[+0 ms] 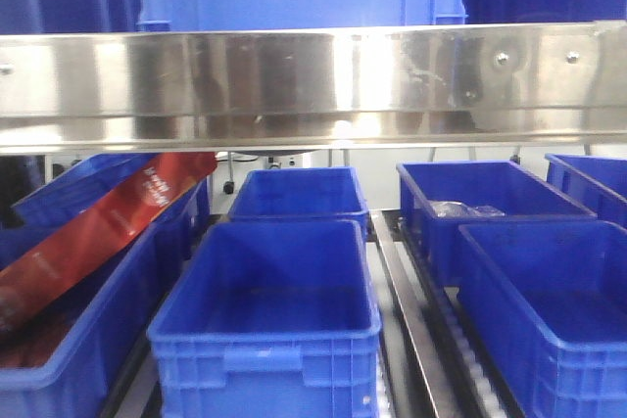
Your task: Place cylindrical capacitor in blue bin on shelf
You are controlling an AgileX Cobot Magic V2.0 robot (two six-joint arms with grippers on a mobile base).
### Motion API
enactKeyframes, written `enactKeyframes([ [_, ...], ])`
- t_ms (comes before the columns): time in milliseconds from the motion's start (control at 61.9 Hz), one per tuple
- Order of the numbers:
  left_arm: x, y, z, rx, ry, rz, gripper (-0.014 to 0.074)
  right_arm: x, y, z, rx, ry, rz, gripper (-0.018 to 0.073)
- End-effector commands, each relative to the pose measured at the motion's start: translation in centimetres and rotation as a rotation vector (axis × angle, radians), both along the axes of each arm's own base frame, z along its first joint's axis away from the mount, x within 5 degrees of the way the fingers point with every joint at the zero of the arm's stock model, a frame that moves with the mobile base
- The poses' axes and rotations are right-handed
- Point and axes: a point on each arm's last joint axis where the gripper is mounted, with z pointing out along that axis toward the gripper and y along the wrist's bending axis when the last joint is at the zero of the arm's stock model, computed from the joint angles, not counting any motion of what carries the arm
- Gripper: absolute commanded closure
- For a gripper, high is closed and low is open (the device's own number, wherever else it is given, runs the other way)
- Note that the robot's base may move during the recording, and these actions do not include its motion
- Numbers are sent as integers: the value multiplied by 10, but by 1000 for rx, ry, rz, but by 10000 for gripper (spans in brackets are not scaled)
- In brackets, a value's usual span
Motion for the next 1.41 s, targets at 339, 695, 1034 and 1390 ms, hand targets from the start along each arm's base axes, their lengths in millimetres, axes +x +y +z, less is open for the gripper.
enactKeyframes([
  [339, -1, 1, 3, -9, -23, 4, 708, -2, 0, 2, 10, -27, 1, 724],
  [695, -1, 1, 3, -9, -23, 4, 708, -2, 0, 2, 10, -27, 1, 724],
  [1034, -1, 1, 3, -9, -23, 4, 708, -2, 0, 2, 10, -27, 1, 724],
  [1390, -1, 1, 3, -9, -23, 4, 708, -2, 0, 2, 10, -24, 1, 724],
])
